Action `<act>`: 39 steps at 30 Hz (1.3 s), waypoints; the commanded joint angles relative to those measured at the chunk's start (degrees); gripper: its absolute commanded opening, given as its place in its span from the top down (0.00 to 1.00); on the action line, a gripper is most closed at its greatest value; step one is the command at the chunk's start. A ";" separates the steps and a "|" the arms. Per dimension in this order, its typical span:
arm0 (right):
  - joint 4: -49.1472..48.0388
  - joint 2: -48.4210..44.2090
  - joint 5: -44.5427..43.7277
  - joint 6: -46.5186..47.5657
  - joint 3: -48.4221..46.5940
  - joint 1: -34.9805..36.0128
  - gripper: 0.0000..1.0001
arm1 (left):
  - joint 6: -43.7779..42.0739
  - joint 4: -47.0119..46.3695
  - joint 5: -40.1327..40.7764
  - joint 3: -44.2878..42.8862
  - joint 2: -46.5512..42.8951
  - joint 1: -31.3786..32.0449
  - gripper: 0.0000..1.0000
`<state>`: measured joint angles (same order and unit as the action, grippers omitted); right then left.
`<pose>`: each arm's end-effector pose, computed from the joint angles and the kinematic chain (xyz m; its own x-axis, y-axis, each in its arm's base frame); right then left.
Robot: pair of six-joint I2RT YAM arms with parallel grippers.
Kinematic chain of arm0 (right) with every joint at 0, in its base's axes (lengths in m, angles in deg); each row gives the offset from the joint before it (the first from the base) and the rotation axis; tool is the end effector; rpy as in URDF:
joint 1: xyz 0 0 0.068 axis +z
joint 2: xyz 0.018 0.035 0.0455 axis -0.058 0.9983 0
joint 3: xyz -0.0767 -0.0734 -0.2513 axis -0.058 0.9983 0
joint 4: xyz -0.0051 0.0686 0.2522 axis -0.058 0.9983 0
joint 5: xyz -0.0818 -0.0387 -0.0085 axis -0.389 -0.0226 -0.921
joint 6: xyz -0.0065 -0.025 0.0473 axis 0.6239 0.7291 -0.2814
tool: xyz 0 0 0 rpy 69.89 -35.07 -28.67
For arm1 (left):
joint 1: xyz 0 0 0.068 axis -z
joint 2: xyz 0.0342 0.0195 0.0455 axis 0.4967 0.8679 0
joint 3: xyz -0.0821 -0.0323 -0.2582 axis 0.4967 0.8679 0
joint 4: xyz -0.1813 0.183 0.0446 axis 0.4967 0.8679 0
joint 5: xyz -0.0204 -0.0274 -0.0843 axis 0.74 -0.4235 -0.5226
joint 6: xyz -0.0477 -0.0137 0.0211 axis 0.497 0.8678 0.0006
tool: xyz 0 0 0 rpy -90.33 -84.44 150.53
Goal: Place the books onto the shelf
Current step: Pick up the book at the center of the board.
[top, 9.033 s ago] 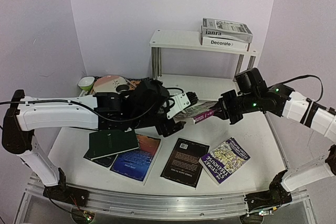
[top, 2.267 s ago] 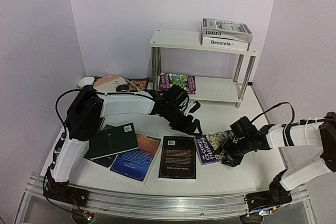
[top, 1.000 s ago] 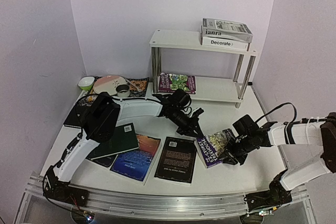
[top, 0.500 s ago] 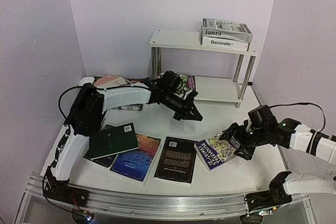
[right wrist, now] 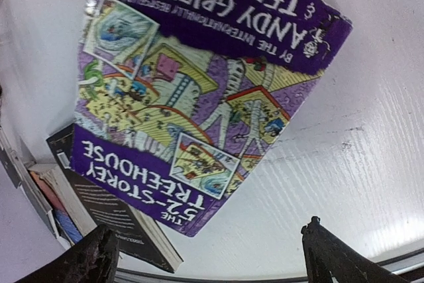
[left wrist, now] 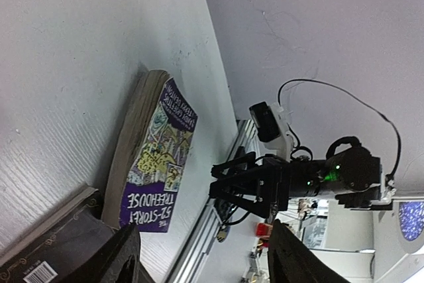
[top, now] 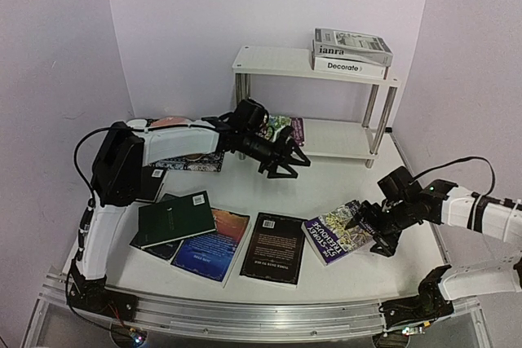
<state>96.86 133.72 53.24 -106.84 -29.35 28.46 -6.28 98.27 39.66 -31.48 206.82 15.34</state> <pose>0.1815 0.1193 0.2081 -0.7855 0.6032 -0.1383 0.3436 0.6110 0.7132 0.3447 -0.3850 0.2391 -0.9307 0.2764 -0.2396 0.3203 0.2996 -0.8987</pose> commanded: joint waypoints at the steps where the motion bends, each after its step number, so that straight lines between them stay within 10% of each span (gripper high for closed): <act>1: 0.76 2.26 0.66 -1.01 1.86 -0.29 0.03 | -5.27 1.19 2.77 -2.17 3.13 0.55 0.29; 12: -5.50 3.34 0.81 -4.57 8.51 -0.29 0.05 | -11.80 4.61 7.47 -8.92 11.45 4.21 0.14; 31: -19.01 13.32 4.16 -4.22 9.31 -0.32 0.48 | -18.16 11.73 8.89 -13.42 18.79 10.07 0.17; 39: -21.63 17.85 7.51 -2.69 7.09 -0.28 0.57 | -16.98 13.42 6.57 -9.65 18.39 10.34 0.38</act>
<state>73.12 149.33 59.42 -111.10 -21.92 28.18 -22.82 108.12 47.20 -43.17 225.07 24.94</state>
